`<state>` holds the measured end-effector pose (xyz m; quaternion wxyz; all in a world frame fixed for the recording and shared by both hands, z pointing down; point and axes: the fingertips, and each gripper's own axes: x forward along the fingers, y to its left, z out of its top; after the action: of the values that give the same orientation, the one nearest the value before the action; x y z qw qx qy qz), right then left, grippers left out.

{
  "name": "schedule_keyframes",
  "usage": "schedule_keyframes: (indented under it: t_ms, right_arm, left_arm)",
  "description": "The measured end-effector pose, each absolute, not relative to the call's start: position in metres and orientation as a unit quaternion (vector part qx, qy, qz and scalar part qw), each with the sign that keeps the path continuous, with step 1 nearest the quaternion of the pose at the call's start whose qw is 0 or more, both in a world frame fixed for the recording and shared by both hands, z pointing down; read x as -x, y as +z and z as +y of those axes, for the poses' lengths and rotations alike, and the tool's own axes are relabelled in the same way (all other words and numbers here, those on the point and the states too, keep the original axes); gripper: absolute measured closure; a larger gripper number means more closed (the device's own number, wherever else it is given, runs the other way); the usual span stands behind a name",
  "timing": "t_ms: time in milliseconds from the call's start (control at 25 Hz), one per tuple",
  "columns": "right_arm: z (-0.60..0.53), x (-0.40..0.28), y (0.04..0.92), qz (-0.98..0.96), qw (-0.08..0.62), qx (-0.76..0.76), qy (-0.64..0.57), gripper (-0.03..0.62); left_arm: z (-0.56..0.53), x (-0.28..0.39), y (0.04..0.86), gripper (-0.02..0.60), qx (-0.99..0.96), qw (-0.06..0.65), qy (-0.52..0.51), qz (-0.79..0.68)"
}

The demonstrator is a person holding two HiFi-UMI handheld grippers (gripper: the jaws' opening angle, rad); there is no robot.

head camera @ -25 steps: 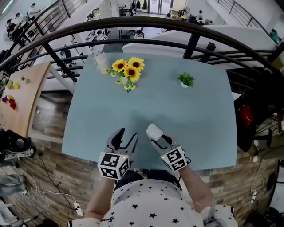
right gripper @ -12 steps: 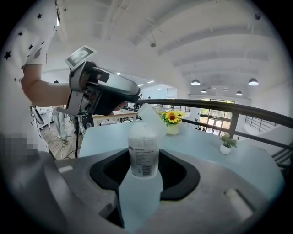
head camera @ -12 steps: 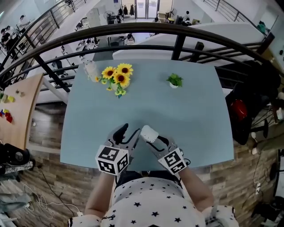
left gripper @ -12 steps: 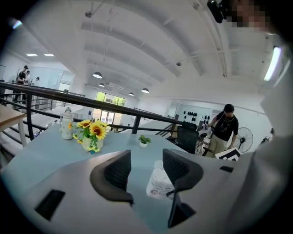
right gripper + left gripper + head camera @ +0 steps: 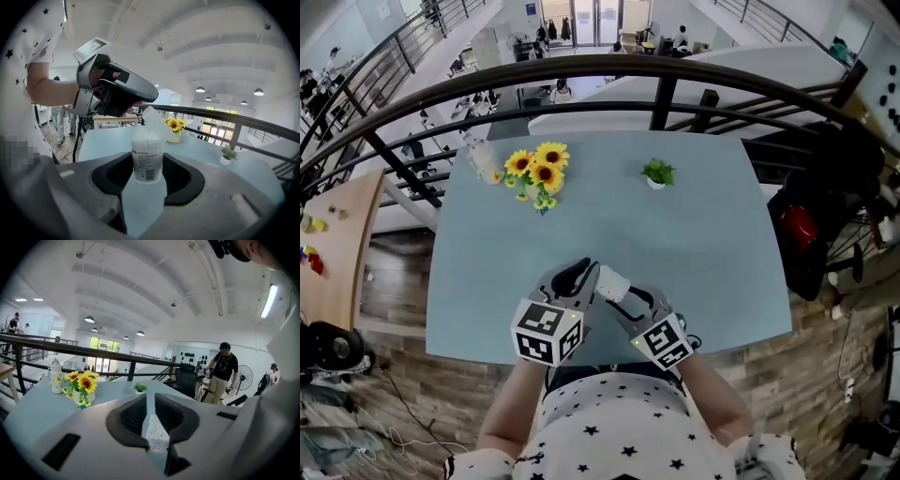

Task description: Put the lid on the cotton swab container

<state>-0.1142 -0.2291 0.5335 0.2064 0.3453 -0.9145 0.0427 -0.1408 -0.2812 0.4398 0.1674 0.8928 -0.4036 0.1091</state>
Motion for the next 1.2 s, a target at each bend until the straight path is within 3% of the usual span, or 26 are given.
schedule_keyframes:
  t_ms: [360, 1200]
  right_arm:
    - [-0.233, 0.115, 0.528, -0.915, 0.204, -0.347, 0.032, 0.402]
    - [-0.254, 0.106, 0.510, -0.915, 0.175, -0.360, 0.046, 0.402]
  left_arm:
    - [-0.281, 0.125, 0.446, 0.578, -0.901, 0.156, 0.149, -0.376]
    - [-0.285, 0.128, 0.460, 0.580, -0.894, 0.156, 0.182, -0.378]
